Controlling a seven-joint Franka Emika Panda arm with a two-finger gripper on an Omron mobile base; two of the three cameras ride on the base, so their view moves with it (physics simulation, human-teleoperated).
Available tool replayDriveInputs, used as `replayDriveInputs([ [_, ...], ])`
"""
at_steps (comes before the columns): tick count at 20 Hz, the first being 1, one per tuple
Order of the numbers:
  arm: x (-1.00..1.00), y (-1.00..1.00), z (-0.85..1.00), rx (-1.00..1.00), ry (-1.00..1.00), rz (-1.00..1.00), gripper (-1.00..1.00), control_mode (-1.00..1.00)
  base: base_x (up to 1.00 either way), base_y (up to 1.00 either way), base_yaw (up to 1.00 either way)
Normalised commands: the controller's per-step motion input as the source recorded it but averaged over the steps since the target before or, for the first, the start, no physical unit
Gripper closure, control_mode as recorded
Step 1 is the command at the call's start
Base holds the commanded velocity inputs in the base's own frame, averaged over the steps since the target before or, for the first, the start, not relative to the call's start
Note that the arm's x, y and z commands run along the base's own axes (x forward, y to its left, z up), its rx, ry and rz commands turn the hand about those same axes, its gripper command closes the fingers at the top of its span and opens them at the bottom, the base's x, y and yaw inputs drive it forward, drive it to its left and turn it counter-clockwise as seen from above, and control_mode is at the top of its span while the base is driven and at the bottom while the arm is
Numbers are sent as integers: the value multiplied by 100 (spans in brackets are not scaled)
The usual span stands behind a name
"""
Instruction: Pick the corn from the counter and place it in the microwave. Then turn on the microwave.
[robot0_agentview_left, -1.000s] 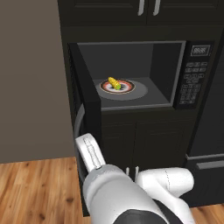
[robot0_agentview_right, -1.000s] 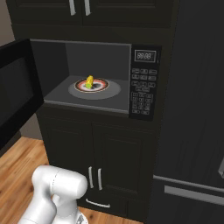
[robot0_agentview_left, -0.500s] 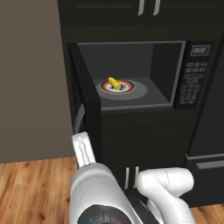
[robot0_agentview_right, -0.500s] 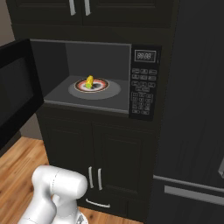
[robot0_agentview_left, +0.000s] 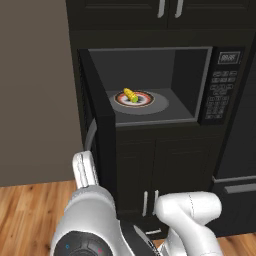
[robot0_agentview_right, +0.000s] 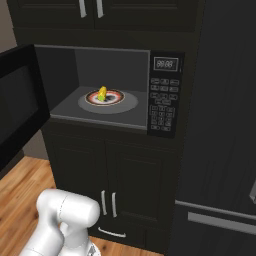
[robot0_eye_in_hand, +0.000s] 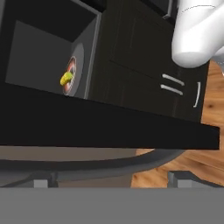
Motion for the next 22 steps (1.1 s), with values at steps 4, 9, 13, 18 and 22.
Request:
replayDriveInputs([
  [4, 18, 16, -11, 0, 0, -5, -100, -100, 0, 0, 0],
  [9, 18, 10, -12, 0, 0, -3, -100, -100, 0, 0, 0],
  [13, 12, 9, -11, 0, 0, 0, -100, -100, 0, 0, 0],
  [18, 11, 4, -10, 0, 0, 0, -100, -100, 0, 0, 0],
  [22, -12, 3, -13, 0, 0, 0, -100, -100, 0, 0, 0],
])
